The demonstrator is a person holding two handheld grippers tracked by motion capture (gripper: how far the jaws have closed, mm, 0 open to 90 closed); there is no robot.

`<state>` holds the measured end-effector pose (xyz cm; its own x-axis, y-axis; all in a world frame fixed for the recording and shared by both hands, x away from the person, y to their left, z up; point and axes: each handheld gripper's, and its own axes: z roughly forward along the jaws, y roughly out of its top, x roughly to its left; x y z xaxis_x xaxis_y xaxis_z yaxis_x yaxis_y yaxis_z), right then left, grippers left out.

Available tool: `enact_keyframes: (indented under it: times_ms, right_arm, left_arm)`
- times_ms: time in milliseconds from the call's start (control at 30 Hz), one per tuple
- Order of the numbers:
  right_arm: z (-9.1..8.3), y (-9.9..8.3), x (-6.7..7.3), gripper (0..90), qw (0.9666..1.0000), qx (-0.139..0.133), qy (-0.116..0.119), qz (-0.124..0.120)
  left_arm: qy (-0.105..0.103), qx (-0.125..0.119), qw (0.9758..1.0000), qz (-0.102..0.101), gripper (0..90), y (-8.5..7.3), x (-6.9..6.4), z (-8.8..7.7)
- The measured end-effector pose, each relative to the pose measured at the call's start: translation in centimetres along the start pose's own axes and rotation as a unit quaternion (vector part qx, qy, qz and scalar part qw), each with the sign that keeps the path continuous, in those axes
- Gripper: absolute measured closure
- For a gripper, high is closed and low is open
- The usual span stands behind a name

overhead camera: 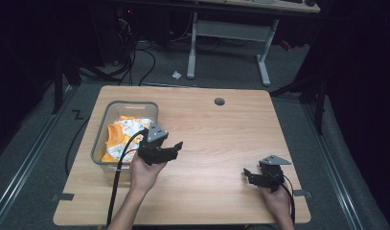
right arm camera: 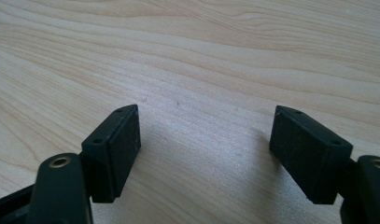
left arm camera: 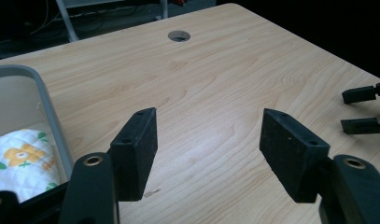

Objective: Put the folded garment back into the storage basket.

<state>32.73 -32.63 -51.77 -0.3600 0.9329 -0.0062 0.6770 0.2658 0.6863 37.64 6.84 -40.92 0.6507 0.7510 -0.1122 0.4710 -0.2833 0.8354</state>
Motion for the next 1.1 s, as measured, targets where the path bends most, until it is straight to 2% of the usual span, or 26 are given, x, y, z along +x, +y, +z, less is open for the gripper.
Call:
enact_keyframes:
  times_ms: [233, 433, 833, 1033, 1100]
  right_arm:
    - [0.0, 0.0, 0.0, 25.1, 1.0, 0.0, 0.0, 0.0]
    - [0.0, 0.0, 0.0, 25.1, 1.0, 0.0, 0.0, 0.0]
    - [0.0, 0.0, 0.0, 25.1, 1.0, 0.0, 0.0, 0.0]
    - [0.0, 0.0, 0.0, 25.1, 1.0, 0.0, 0.0, 0.0]
    - [0.0, 0.0, 0.0, 25.1, 1.0, 0.0, 0.0, 0.0]
  left_arm:
    - [-0.006, 0.002, 1.0, 0.006, 37.6, -0.2, -0.6, 0.4]
    - [-0.014, -0.003, 0.9999, -0.001, 37.6, -0.5, -1.0, 0.5]
    - [-0.023, 0.001, 0.9997, 0.0, 37.6, -1.1, -1.6, 1.1]
    - [-0.042, 0.003, 0.9989, -0.021, 37.6, -1.8, -1.7, 1.6]
    - [-0.043, 0.007, 0.9988, -0.024, 37.6, -2.0, -1.8, 1.8]
